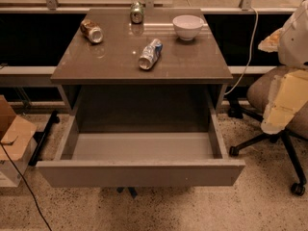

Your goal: Close top drawer

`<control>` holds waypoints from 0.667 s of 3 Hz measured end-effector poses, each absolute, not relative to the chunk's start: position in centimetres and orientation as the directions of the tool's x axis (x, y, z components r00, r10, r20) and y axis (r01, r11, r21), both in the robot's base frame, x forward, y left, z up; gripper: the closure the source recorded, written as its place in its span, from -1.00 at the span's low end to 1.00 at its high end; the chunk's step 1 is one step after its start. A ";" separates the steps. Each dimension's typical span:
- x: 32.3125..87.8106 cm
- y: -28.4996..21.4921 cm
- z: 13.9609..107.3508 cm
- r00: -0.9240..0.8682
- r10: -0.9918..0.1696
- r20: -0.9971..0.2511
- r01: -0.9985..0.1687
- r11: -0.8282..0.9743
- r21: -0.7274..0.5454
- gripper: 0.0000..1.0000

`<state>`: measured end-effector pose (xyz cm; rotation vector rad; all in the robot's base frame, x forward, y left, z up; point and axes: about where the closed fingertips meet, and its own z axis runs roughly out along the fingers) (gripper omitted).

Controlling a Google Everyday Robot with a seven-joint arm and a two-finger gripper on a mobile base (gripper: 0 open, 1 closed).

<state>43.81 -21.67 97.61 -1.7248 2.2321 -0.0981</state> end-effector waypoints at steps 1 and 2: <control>43.8 -21.6 97.7 -0.221 -0.953 -0.207 -0.931 0.270 -0.247 -0.96; 43.8 -21.5 97.8 -0.220 -0.953 -0.207 -0.929 0.270 -0.253 -0.52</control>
Offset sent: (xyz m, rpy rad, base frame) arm -0.0003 0.0006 -0.0025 -0.0037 0.0086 -0.0008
